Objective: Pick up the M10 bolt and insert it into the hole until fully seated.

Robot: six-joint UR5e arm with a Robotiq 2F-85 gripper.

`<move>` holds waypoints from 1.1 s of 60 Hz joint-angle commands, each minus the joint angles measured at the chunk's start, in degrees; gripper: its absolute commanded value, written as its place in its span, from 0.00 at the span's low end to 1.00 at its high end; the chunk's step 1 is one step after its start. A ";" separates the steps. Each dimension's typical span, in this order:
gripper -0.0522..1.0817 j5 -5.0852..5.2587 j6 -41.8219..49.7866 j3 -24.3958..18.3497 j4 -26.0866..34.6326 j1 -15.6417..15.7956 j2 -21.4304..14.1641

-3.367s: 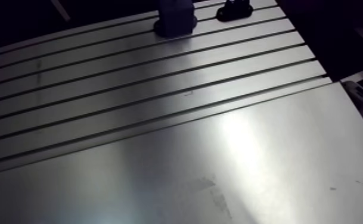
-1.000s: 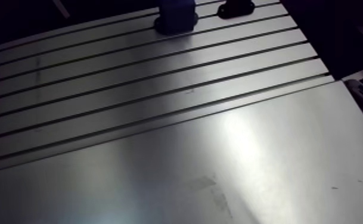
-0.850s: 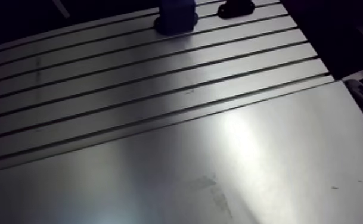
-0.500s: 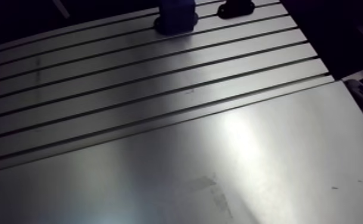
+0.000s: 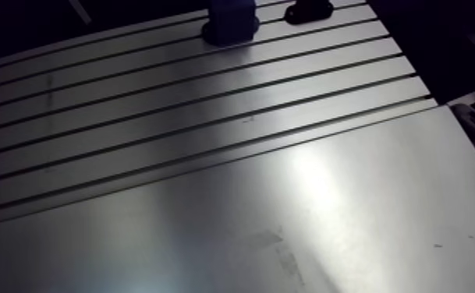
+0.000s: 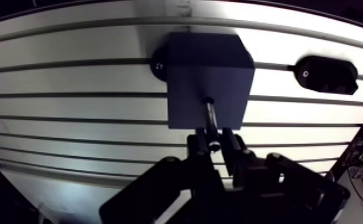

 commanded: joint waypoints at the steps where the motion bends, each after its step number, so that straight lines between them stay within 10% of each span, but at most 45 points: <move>1: 0.99 0.00 0.00 -0.09 -0.04 0.00 0.05; 66: 1.00 0.09 -0.09 -0.44 -1.18 0.00 0.40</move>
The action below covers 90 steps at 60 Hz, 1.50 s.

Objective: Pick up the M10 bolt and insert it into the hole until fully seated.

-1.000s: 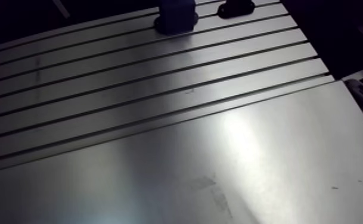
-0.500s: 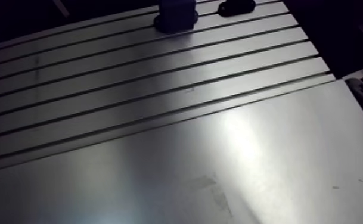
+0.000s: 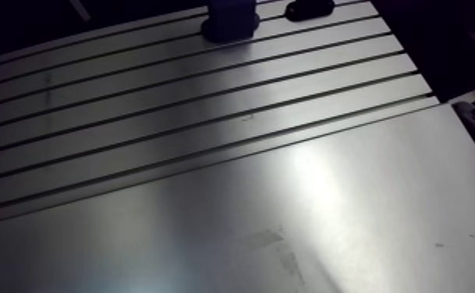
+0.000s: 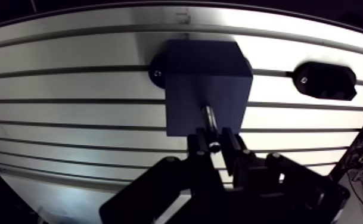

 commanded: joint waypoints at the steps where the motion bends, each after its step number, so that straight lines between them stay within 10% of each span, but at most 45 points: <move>1: 1.00 0.01 -0.03 -0.18 -0.13 0.00 -0.06; 90: 1.00 0.00 0.15 0.87 -0.21 0.00 0.11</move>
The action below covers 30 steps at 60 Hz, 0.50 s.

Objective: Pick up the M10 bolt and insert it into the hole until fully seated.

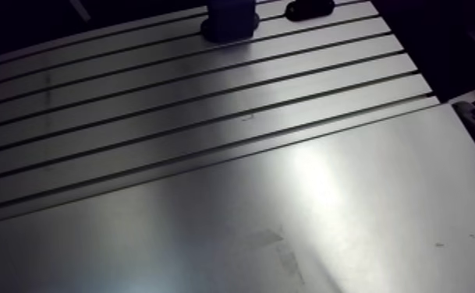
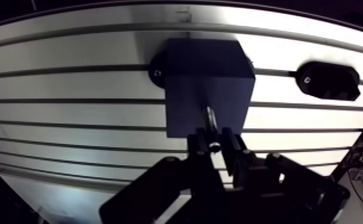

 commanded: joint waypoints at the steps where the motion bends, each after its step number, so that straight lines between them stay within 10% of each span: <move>1: 1.00 -0.01 0.06 0.17 -0.03 0.00 0.06; 8: 0.92 0.07 -0.01 0.17 -0.03 0.00 0.06; 10: 0.76 -0.06 -0.10 0.10 -0.03 0.00 0.06; 11: 0.45 -0.16 -0.34 -0.14 0.05 0.07 0.13; 12: 0.45 -0.16 -0.34 -0.14 0.05 0.07 0.13; 13: 0.05 -0.32 -0.52 -0.25 0.06 0.09 0.22; 30: 0.05 -0.35 -0.90 0.08 -0.38 0.00 -0.03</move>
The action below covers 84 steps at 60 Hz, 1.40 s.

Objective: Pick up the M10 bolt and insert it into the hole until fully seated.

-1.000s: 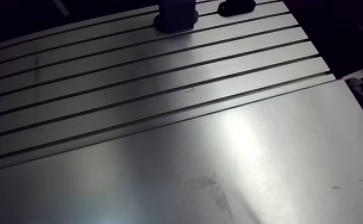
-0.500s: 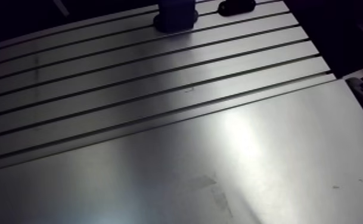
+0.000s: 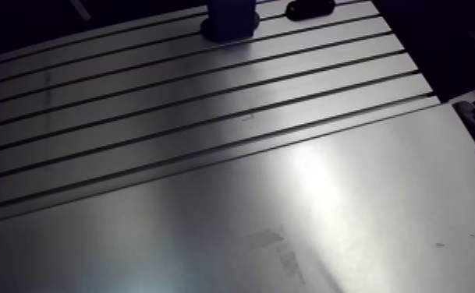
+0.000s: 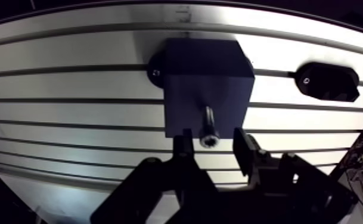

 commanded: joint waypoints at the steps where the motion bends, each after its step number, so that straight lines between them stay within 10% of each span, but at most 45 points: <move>1: 0.05 -0.02 -0.50 0.05 -0.24 -0.05 -0.09; 36: 0.05 -0.10 0.69 1.88 -0.86 1.09 -2.07; 67: 0.05 0.85 7.25 26.73 -22.32 3.62 -28.29; 84: 0.05 3.46 9.88 29.84 -21.97 4.26 -35.39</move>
